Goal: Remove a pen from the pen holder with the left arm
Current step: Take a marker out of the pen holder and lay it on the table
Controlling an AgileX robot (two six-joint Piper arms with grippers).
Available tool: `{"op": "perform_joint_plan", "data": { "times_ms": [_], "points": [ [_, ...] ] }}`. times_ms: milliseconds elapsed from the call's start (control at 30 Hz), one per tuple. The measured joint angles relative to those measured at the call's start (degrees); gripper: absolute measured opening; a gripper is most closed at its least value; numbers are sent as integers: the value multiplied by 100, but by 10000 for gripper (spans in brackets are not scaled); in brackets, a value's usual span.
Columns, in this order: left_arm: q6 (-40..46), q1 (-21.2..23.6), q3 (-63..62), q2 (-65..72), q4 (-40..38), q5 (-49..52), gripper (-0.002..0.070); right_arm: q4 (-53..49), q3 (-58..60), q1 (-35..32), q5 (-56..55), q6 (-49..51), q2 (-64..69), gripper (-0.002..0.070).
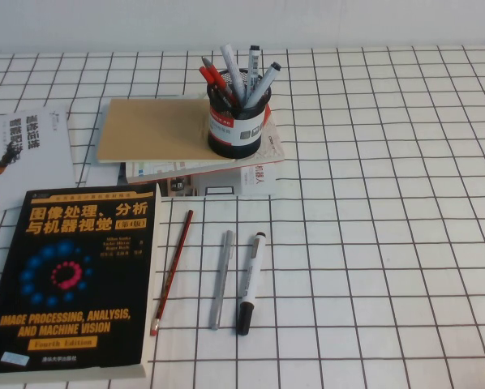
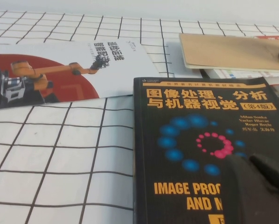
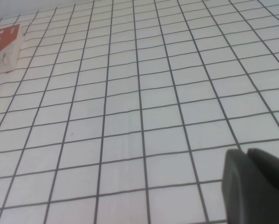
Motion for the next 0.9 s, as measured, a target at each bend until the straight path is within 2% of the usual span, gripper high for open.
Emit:
{"op": "perform_joint_plan", "data": {
  "times_ms": [200, 267, 367, 533, 900],
  "points": [
    [-61, 0, 0, 0, -13, -136, -4, 0, 0, 0, 0, 0, 0, -17],
    [-368, 0, 0, 0, -108, -207, -4, 0, 0, 0, 0, 0, 0, -16],
    [-1104, 0, 0, 0, -702, -434, -4, 0, 0, 0, 0, 0, 0, -17],
    [-2229, 0, 0, 0, -2158, -879, -4, 0, 0, 0, 0, 0, 0, -17],
    [-2445, 0, -39, 0, -2550, -1615, -4, 0, 0, 0, 0, 0, 0, -16]
  ]
}}
